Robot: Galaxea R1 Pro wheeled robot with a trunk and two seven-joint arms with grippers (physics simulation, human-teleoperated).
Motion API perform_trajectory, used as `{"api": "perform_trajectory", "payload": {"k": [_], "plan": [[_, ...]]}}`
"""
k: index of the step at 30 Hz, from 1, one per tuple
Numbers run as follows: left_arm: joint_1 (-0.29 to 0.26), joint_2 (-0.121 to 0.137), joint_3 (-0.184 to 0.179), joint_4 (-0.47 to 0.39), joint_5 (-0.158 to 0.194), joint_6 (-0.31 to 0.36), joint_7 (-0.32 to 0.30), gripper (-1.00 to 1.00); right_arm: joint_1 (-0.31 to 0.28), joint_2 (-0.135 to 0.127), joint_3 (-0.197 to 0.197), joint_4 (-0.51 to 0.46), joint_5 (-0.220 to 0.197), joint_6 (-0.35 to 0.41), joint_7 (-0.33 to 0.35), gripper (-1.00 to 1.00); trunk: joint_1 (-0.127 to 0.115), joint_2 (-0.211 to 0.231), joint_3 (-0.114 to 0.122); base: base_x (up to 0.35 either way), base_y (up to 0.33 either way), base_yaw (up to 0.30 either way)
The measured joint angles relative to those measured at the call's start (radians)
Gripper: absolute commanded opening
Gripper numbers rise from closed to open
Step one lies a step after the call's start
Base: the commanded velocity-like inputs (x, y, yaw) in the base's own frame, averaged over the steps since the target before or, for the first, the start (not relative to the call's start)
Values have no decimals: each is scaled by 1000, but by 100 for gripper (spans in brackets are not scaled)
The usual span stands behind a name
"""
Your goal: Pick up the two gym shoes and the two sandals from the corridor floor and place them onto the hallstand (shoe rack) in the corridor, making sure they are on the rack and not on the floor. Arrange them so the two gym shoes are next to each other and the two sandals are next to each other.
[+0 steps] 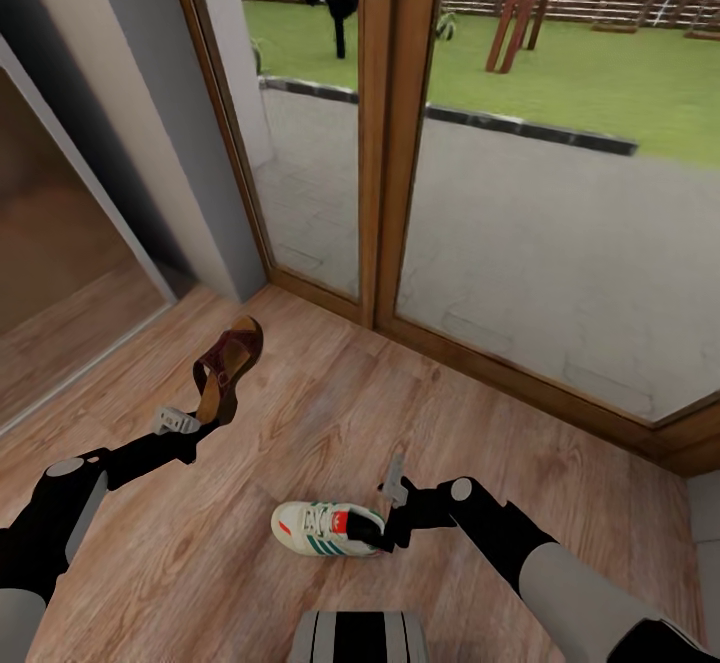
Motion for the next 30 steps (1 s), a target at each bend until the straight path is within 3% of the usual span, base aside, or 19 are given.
{"api": "perform_trajectory", "payload": {"k": [18,23,27,30], "plan": [[-8,0,2,-11,3,2,0,-100,0,-4,-2,-1,0,0,0,100,8,-4,-95,0,0,0],[-10,0,2,-33,7,42,-1,-100,0,-5,-3,-1,1,0,0,100,8,-4,-96,0,0,0],[-10,-1,2,-102,7,108,-1,-100,0,-7,-3,0,1,0,-1,100,8,-4,-96,0,0,0],[-5,-1,2,-113,6,114,-2,-100,0,-7,-4,0,1,0,-1,100,8,-4,-96,43,0,0]]}}
